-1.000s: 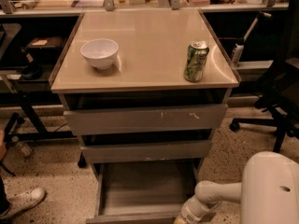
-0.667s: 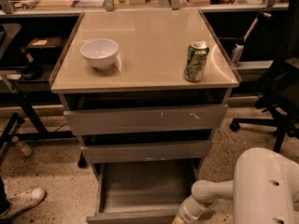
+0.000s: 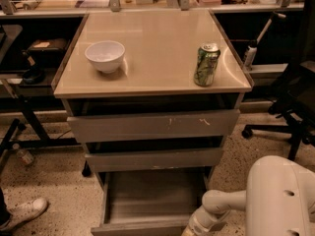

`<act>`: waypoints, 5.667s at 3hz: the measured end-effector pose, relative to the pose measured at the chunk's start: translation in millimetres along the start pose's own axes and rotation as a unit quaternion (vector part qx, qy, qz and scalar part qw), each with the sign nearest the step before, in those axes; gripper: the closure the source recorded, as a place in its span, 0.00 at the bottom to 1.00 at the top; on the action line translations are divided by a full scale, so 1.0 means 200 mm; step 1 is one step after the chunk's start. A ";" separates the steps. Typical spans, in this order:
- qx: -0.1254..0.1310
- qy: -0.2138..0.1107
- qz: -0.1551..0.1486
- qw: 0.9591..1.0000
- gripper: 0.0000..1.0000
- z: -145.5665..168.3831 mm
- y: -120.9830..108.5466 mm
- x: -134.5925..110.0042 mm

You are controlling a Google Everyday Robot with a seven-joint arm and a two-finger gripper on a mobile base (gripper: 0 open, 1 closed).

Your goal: Close bottom drawer

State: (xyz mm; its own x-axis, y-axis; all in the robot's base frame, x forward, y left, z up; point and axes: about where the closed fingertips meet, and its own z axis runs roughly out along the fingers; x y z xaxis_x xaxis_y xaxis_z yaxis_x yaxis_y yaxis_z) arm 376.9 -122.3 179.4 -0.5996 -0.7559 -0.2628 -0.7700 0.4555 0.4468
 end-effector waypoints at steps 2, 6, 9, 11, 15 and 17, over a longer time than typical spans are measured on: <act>0.000 0.000 0.000 1.000 0.12 0.00 0.00 0.00; 0.000 0.000 0.000 1.000 0.42 0.00 0.00 0.00; 0.050 0.010 -0.015 0.999 1.00 -0.04 -0.08 -0.09; 0.099 0.016 -0.022 0.995 1.00 -0.06 -0.20 -0.16; 0.113 0.018 -0.027 0.993 0.58 -0.03 -0.31 -0.22; 0.113 0.018 -0.027 0.993 0.12 -0.03 -0.31 -0.22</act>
Offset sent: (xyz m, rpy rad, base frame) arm 0.0000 0.0000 0.0000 0.0000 0.0000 0.0000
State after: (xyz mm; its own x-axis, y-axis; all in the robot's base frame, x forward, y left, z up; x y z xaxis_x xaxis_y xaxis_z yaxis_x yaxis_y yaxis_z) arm 452.2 -120.9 168.2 -0.5517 -0.7964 -0.2476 -0.8321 0.5054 0.2283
